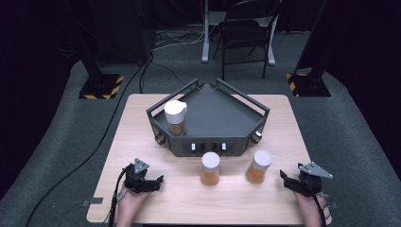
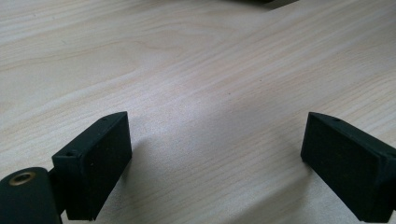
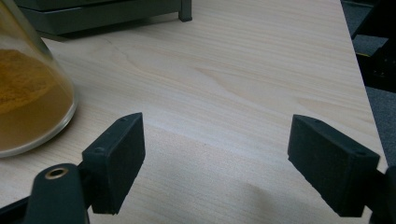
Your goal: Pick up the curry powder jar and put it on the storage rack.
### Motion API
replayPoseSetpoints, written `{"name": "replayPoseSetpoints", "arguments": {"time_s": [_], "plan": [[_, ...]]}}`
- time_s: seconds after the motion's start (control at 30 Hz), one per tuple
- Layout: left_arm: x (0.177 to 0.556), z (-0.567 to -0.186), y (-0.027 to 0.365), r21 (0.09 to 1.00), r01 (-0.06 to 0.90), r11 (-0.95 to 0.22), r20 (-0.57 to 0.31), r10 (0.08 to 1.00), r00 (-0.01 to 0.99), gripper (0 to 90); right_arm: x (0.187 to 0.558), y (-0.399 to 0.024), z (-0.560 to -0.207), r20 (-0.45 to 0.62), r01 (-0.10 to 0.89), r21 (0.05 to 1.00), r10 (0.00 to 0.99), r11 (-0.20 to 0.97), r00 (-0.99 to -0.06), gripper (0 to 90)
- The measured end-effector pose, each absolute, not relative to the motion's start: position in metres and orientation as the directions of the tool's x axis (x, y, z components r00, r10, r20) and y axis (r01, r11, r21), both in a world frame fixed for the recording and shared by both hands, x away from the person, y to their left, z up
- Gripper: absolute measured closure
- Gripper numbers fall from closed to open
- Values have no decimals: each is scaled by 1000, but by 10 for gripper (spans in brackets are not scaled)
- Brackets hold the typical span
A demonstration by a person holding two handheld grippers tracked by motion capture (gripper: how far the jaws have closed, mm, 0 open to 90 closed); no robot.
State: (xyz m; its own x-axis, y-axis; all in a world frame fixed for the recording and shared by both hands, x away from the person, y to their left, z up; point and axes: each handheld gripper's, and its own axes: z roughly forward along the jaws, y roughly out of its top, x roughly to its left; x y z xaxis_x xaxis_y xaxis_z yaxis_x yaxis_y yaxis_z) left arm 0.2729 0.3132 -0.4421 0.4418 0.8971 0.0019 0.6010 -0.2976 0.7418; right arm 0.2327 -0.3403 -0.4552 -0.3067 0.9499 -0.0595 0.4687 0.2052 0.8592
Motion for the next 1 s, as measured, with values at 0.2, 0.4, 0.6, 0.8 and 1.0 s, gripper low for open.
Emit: {"name": "replayPoseSetpoints", "arguments": {"time_s": [0.2, 0.4, 0.6, 0.8, 1.0], "plan": [[273, -442, 313, 742, 601, -297, 2, 897, 441, 86, 231, -342, -456, -48, 466, 862, 948, 198, -315, 183], [273, -442, 313, 742, 601, -297, 1, 897, 441, 86, 230, -345, -456, -38, 460, 865, 939, 203, -343, 181], [273, -442, 313, 742, 601, -296, 1, 897, 441, 86, 229, -352, -452, -13, 443, 872, 916, 207, -401, 180], [273, -442, 313, 742, 601, -296, 1, 897, 441, 86, 227, -351, -442, -2, 444, 872, 907, 207, -421, 180], [273, -442, 313, 742, 601, -296, 1, 897, 441, 86, 222, -349, -432, 10, 443, 871, 894, 213, -449, 182]]}}
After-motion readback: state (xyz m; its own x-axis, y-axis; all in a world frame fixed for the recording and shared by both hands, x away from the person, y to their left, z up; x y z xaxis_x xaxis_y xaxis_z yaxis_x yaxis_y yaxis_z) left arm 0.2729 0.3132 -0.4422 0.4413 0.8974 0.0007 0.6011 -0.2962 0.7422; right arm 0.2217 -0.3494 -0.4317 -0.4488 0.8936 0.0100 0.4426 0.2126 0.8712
